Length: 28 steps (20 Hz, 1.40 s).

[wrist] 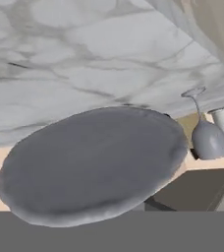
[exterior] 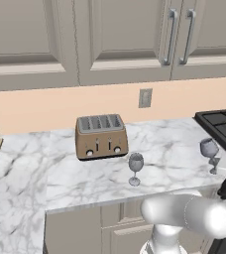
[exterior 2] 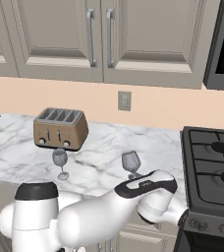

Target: Retrieve the wine glasses from the counter and place one next to each plate.

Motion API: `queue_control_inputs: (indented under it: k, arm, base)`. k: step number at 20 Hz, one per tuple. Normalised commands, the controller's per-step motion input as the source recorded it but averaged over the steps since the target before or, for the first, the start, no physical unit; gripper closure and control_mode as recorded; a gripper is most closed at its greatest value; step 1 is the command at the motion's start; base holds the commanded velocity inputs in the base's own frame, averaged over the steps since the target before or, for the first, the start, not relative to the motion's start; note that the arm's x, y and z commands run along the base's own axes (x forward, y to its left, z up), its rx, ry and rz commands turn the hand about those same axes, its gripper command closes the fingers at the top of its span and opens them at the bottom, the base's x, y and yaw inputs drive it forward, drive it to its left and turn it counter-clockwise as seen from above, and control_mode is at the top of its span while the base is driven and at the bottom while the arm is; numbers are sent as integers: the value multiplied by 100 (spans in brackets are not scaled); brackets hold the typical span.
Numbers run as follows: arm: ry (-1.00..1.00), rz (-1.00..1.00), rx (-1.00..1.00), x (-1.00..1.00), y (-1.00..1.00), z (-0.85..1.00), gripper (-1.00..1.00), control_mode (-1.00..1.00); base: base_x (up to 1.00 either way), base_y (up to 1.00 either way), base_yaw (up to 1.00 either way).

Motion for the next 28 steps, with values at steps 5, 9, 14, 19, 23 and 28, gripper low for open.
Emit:
queue_control_inputs:
  k: [5,9,14,19,23,28]
  arm:
    - [-9,0,0,-36,25,94,100,-100]
    - [-23,0,5,-49,37,100,100,-100]
    - [-44,0,21,-78,17,99,100,-100]
    - [-39,1,25,-24,62,46,100,-100]
    - [-40,12,3,-40,53,90,100,-100]
    - [-33,26,-1,-23,34,91,100,-100]
  base:
    - [0,0,0]
    - [0,0,0]
    - [0,0,0]
    - [0,0,0]
    - [0,0,0]
    - [0,0,0]
